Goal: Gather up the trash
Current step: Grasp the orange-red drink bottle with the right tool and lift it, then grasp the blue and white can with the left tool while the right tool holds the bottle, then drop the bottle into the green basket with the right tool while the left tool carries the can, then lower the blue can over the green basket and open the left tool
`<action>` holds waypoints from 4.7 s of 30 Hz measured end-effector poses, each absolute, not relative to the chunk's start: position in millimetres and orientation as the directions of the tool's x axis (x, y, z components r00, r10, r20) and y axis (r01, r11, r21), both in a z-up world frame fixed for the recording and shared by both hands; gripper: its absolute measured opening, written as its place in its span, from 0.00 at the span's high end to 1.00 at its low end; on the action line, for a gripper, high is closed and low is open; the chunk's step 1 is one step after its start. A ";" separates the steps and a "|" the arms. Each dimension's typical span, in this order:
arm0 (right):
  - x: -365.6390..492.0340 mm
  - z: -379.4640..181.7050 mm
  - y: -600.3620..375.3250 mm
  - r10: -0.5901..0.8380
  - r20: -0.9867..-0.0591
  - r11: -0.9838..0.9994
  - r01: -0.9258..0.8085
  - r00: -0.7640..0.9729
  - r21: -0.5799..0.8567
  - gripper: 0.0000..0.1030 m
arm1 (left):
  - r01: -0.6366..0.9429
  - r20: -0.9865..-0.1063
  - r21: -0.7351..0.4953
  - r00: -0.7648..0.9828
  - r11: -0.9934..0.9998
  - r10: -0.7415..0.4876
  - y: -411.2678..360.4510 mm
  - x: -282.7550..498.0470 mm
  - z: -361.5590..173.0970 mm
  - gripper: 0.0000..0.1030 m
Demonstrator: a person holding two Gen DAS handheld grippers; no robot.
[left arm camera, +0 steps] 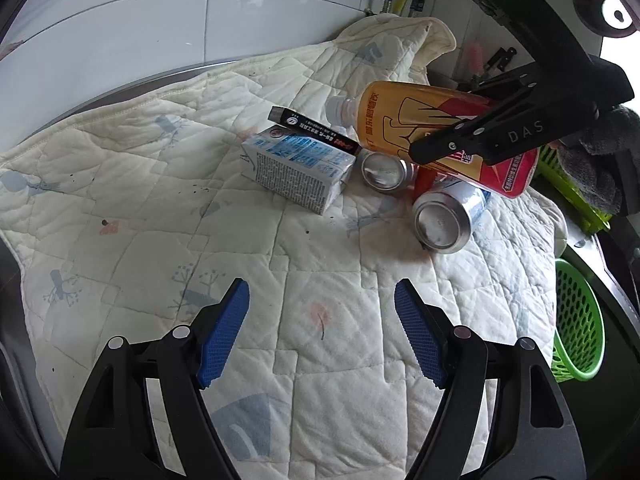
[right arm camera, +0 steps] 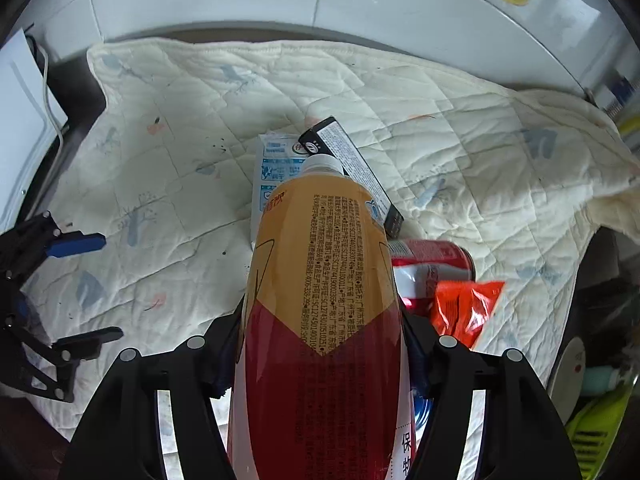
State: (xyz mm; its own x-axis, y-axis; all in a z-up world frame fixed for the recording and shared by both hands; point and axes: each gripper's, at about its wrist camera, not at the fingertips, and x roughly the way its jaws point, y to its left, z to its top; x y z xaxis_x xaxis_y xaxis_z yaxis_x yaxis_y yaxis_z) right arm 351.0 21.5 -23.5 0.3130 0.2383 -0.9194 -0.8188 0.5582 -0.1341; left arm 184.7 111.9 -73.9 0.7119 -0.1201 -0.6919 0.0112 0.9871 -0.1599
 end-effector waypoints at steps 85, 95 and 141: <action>150.7 -65.2 -337.1 0.132 -0.793 0.990 -0.116 0.594 0.078 0.40 | 0.452 -0.648 0.034 0.689 0.892 -0.324 -96.5 184.8 -44.2 0.35; 156.2 -84.2 -380.2 0.023 -0.794 0.999 0.019 0.607 0.043 0.39 | 0.493 -0.627 0.028 0.686 0.869 -0.369 -122.1 162.7 -34.1 0.35; 52.2 -58.1 -424.8 -0.052 -0.690 0.985 0.151 0.722 0.083 0.14 | 0.679 -0.704 -0.019 0.512 0.734 -0.492 -261.1 144.3 -73.6 0.34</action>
State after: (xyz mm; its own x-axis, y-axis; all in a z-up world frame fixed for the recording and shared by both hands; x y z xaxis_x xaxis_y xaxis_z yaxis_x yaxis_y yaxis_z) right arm 52.2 -424.8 -58.1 0.7221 -0.0523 -0.6898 0.1506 0.9851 0.0829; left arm 144.3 -261.1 -73.6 0.5122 -0.4915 -0.7043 0.6787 0.7342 -0.0188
